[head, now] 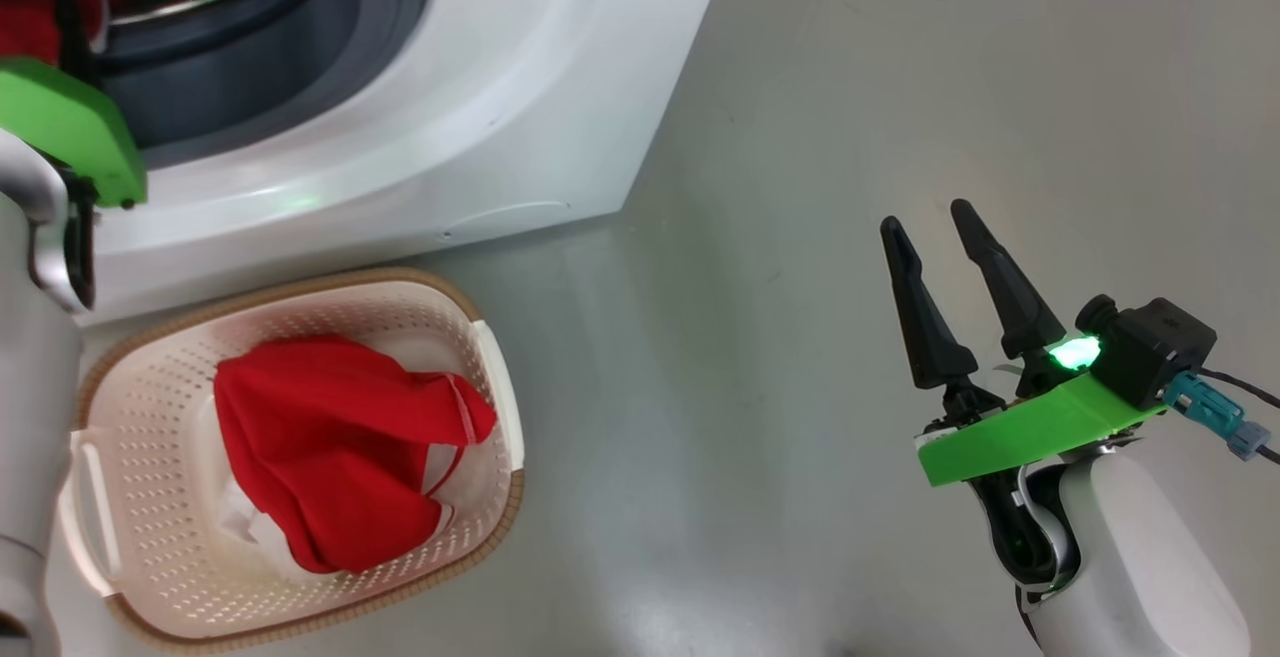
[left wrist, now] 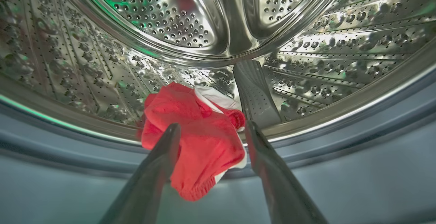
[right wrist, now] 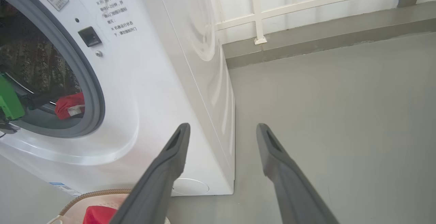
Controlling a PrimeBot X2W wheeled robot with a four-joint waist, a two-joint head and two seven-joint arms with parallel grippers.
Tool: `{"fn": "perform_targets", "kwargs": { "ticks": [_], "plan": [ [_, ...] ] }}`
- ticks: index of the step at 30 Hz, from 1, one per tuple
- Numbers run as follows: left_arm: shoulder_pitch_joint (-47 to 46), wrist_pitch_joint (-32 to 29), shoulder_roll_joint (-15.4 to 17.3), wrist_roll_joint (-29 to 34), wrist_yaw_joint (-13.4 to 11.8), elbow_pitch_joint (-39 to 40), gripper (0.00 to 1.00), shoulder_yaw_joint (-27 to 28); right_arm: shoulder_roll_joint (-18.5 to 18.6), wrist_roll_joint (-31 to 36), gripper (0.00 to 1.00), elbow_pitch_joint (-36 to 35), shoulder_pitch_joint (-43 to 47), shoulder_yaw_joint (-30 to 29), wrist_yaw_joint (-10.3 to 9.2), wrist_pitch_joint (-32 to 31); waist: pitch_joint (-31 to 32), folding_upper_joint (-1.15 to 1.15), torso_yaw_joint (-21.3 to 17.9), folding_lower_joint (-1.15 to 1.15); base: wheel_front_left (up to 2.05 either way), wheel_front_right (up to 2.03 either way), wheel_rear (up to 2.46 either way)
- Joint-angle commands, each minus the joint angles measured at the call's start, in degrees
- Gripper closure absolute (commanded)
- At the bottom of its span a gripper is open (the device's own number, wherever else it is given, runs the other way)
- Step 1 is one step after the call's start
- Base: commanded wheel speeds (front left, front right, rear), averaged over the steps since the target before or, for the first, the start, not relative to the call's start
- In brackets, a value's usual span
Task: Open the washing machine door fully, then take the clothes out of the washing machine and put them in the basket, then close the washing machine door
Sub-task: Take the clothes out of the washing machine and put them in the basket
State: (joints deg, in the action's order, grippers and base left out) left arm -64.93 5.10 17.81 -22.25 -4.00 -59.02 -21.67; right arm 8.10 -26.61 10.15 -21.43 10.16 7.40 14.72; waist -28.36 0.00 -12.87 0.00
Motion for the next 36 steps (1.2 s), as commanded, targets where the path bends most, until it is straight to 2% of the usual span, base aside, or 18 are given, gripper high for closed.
{"fn": "perform_targets", "kwargs": {
  "ticks": [1,17,23,28,30,31,32,33,36],
  "plan": [
    [-2.18,-0.08,2.56,0.76,-0.97,-0.14,0.00,0.92,-0.20,0.75,0.00,-1.58,-0.45,0.94,0.09,0.28,-0.99,0.00,-0.64,0.00,0.00,0.00,0.00],
    [-9.79,-3.45,3.47,1.91,-3.67,-10.35,0.00,-0.87,-1.44,0.63,0.00,-1.68,-1.44,1.33,0.09,0.28,-3.81,0.00,-2.02,0.00,0.00,0.00,0.00],
    [-10.08,-8.00,3.54,1.73,-3.85,-12.82,0.00,-1.59,-1.54,0.56,0.00,-1.43,-1.38,1.25,0.09,0.28,-3.73,0.00,-2.06,0.00,0.00,0.00,0.00],
    [-10.41,-8.91,3.49,1.64,-3.60,-13.38,0.00,-2.15,-1.61,0.47,0.00,-1.40,-1.50,1.28,0.09,0.28,-3.79,0.00,-1.98,0.00,0.00,0.00,0.00],
    [-10.46,-9.09,3.49,1.54,-3.54,-13.54,0.53,-2.29,-1.62,0.41,0.00,-1.34,-1.57,1.37,0.09,0.28,-3.83,0.00,-1.97,0.00,0.00,0.00,0.00],
    [-10.48,-9.12,3.50,1.49,-3.51,-13.61,0.64,-2.35,-1.62,0.37,0.00,-1.31,-1.61,1.40,0.09,0.28,-3.85,0.00,-1.97,0.00,0.00,0.00,0.00],
    [-10.47,-9.11,3.52,1.47,-3.48,-13.67,0.85,-2.45,-1.62,0.34,0.00,-1.26,-1.64,1.42,0.09,0.28,-3.86,0.00,-1.96,0.00,0.00,0.00,0.00],
    [-10.47,-9.06,3.54,1.45,-3.42,-13.73,1.00,-2.55,-1.63,0.31,0.00,-1.22,-1.65,1.43,0.09,0.28,-3.86,0.00,-1.96,0.00,0.00,0.00,0.00],
    [-10.40,-8.71,3.63,1.35,-3.24,-13.87,1.00,-2.79,-1.66,0.27,0.00,-1.08,-1.68,1.44,0.09,0.28,-3.80,0.00,-1.92,0.00,0.00,0.00,0.00]
  ]
}}
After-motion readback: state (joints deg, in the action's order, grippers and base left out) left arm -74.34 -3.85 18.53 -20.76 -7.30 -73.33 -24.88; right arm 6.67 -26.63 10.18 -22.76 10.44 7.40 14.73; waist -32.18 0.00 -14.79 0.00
